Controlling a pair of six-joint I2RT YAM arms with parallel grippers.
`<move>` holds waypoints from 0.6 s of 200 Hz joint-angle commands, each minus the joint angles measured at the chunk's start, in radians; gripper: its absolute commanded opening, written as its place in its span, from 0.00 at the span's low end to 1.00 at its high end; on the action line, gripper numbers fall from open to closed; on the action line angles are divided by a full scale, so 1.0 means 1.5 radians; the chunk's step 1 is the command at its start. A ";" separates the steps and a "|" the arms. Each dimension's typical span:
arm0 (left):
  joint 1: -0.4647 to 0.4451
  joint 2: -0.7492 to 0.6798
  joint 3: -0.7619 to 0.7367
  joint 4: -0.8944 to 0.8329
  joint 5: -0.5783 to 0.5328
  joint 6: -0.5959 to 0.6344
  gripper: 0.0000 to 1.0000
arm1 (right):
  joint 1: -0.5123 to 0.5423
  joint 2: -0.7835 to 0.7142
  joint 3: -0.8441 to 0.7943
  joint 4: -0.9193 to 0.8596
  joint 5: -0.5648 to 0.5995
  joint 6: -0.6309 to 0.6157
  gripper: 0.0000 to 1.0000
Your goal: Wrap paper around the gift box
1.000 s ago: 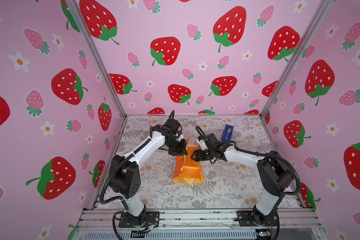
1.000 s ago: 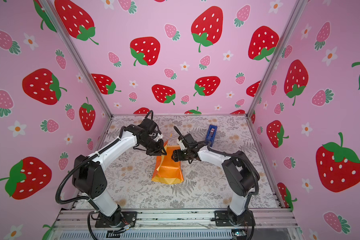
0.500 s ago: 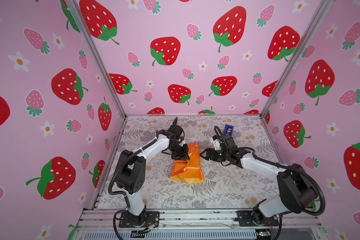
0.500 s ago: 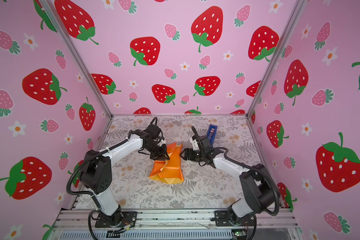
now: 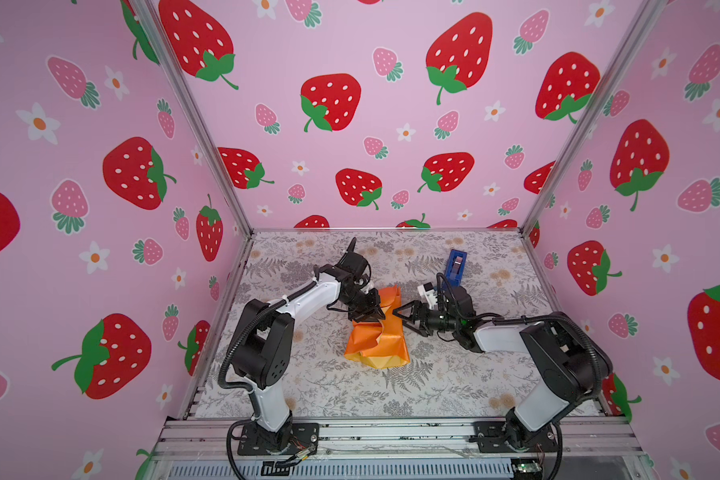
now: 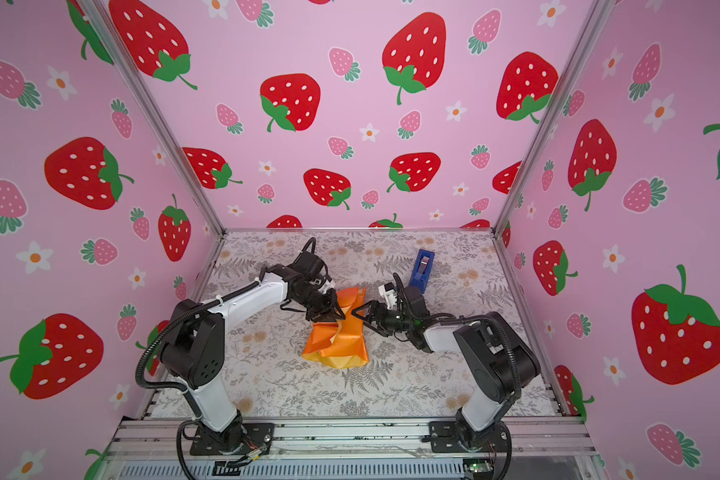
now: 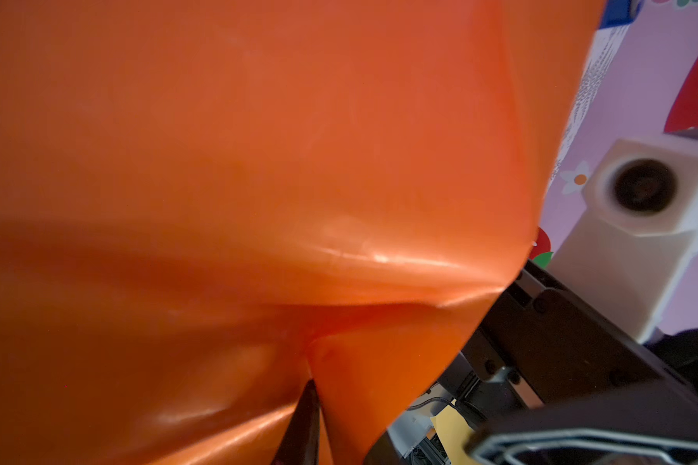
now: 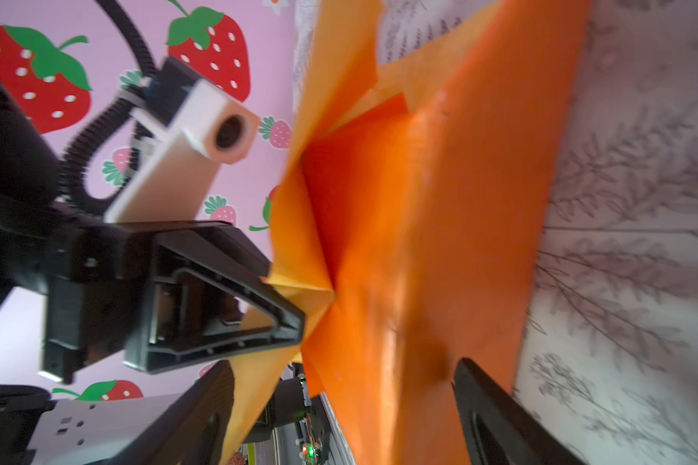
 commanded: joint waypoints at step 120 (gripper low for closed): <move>-0.025 0.011 -0.043 0.106 0.037 -0.065 0.42 | 0.015 0.025 0.005 0.046 0.031 0.049 0.79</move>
